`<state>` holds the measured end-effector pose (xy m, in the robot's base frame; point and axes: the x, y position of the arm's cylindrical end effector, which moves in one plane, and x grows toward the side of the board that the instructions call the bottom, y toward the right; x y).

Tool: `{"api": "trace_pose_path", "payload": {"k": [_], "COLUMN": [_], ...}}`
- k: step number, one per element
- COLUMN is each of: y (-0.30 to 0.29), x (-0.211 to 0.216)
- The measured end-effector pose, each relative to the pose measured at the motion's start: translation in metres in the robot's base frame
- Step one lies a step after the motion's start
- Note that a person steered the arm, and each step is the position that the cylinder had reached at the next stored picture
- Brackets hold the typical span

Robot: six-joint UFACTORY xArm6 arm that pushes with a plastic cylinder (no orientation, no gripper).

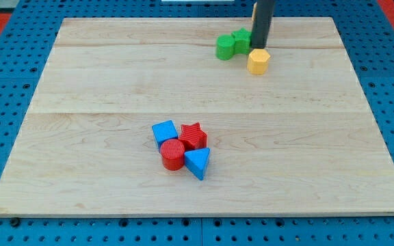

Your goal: Move the green blocks towards the center of the board

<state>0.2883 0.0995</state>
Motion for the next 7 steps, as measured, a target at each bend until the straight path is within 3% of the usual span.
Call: {"api": "trace_pose_path", "payload": {"k": [1, 2, 3, 6, 7], "y": [-0.022, 0.042, 0.064, -0.096, -0.124], "x": [0.013, 0.007, -0.014, -0.023, -0.015]}}
